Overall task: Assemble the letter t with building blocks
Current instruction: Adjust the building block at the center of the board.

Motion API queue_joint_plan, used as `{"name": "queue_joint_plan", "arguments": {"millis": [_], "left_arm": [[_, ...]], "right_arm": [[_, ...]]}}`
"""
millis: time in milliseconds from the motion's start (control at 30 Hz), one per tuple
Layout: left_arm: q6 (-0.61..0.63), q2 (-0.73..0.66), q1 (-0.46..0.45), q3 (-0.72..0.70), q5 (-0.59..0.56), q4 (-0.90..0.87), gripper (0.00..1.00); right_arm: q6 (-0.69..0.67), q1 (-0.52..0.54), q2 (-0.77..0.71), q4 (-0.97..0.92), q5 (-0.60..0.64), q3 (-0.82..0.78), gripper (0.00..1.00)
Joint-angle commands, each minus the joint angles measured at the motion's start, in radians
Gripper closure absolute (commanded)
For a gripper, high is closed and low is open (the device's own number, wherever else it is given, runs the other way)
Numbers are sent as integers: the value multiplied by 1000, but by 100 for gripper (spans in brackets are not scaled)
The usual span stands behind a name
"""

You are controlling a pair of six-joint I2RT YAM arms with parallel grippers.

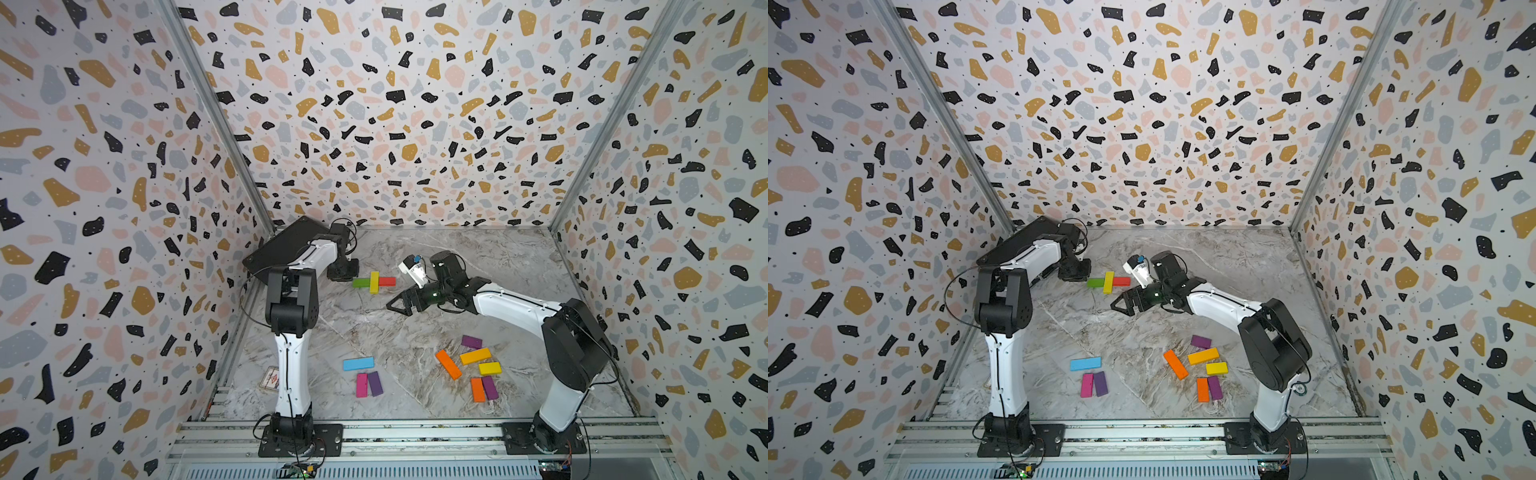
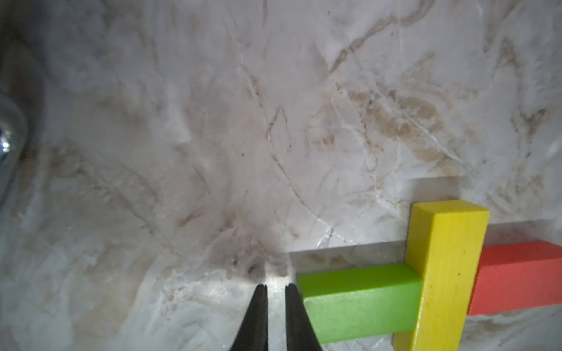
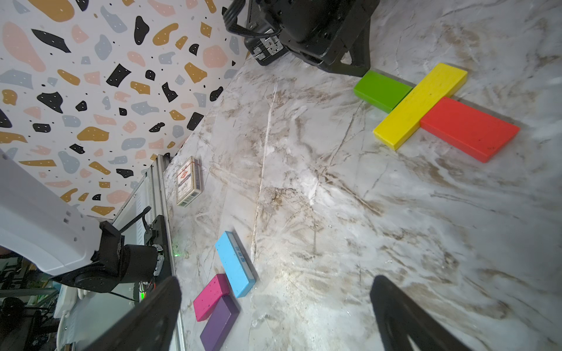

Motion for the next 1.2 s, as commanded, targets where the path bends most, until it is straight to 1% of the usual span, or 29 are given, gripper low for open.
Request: {"name": "queue_joint_plan", "arguments": {"millis": [0, 333, 567, 667, 767, 867, 900, 967, 1067, 1167], "left_arm": [[9, 18, -3, 30, 14, -14, 86], [13, 22, -4, 53, -9, -33, 86], [12, 22, -5, 50, -4, -32, 86], [15, 2, -3, 46, -34, -39, 86], [14, -59, -4, 22, -86, -39, 86], [3, -155, -4, -27, -147, -54, 76], [-2, -196, -3, -53, -155, -57, 72], [-13, -273, -4, -111, -144, -75, 57], [-37, -406, -11, -234, -91, -95, 35], [-62, -527, -43, -372, -49, -112, 20]], "right_arm": [[-3, -3, -8, 1, -7, 3, 0], [-4, -3, -4, 2, -9, 2, 0], [-8, -3, -4, -2, -9, 5, 0], [-10, -2, -4, -5, -11, 8, 0], [-13, -3, -8, -12, -12, 11, 0], [-22, -2, -18, -23, -6, 11, 0], [-29, -2, -26, -27, -1, 11, 1], [-40, -2, -41, -64, 3, 6, 0], [-41, 1, -82, -64, 12, -31, 0], [-40, 14, -128, -75, 38, -77, 0]]}}
